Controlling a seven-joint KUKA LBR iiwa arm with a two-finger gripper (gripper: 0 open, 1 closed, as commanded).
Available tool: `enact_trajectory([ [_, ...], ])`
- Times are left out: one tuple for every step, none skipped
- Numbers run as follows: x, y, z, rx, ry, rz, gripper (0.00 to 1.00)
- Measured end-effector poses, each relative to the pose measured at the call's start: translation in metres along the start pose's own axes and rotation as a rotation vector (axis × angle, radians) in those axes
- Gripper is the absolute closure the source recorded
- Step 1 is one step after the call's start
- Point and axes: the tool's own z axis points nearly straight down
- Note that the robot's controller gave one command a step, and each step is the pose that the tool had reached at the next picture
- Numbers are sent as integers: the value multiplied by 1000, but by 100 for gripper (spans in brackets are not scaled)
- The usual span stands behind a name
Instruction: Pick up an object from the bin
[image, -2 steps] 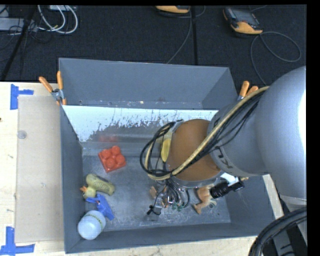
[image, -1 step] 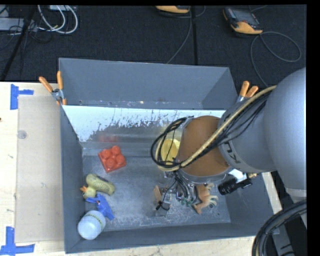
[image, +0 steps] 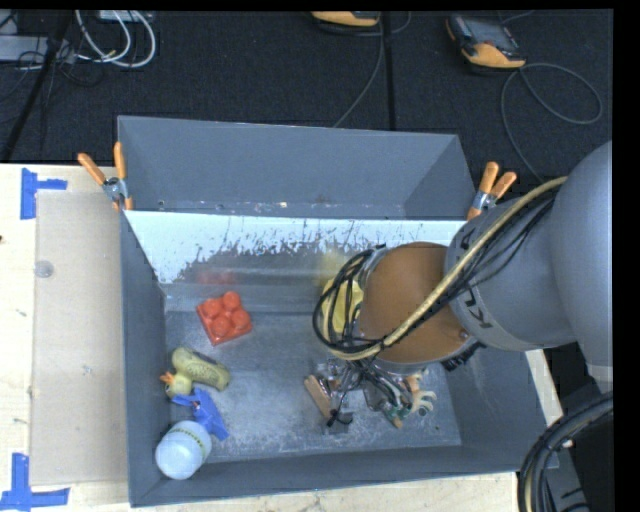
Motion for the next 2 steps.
enact_trajectory([
  [0, 0, 0, 0, 0, 2, 100],
  [1, 0, -3, 0, 2, 2, 100],
])
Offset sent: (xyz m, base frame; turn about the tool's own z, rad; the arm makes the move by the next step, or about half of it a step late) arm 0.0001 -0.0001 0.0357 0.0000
